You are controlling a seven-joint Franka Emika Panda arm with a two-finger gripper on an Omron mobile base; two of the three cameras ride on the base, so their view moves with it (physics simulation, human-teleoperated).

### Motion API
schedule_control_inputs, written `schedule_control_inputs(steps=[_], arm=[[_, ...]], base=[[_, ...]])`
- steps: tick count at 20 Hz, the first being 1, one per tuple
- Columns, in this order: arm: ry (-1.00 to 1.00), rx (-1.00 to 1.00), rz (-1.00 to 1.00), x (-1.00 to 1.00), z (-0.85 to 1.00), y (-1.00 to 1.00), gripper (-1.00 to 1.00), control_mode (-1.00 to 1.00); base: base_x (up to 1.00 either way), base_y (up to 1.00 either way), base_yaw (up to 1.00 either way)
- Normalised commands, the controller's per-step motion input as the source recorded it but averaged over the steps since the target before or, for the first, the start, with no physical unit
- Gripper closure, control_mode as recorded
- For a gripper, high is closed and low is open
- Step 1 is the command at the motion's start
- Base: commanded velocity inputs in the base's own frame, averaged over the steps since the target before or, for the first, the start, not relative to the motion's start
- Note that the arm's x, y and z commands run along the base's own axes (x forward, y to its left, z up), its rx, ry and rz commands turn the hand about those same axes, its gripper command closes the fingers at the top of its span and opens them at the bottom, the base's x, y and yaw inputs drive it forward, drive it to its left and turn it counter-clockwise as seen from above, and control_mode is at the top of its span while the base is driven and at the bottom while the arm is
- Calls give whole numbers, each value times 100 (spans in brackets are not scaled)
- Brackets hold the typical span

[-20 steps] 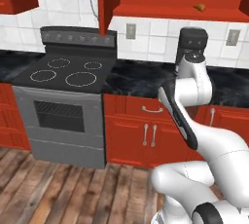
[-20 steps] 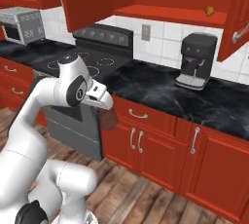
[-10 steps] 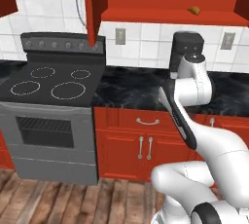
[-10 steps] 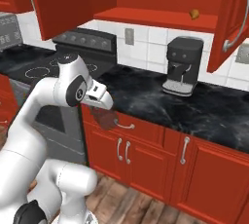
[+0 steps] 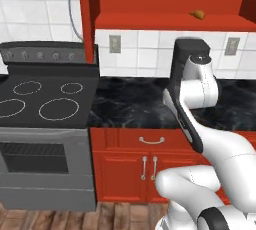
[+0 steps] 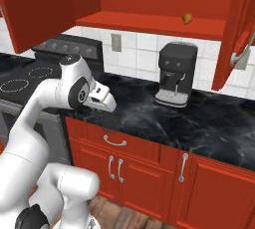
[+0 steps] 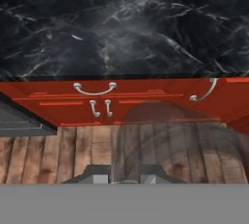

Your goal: Pick the candle and jar from the dining table and place them in the open cabinet. Close the cabinet after placing the objects.

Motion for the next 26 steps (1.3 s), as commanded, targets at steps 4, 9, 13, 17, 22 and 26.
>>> schedule_control_inputs(steps=[4, 9, 13, 17, 22, 26], arm=[[0, 0, 0, 0, 0, 0, 100, 100], [0, 0, 0, 0, 0, 0, 100, 100], [0, 0, 0, 0, 0, 0, 100, 100], [0, 0, 0, 0, 0, 0, 100, 100], [0, 0, 0, 0, 0, 0, 100, 100], [0, 0, 0, 0, 0, 0, 100, 100]], base=[[59, 36, -20], [57, 20, -22], [45, 16, -27], [39, 26, -26], [39, 31, -26], [47, 55, -17]])
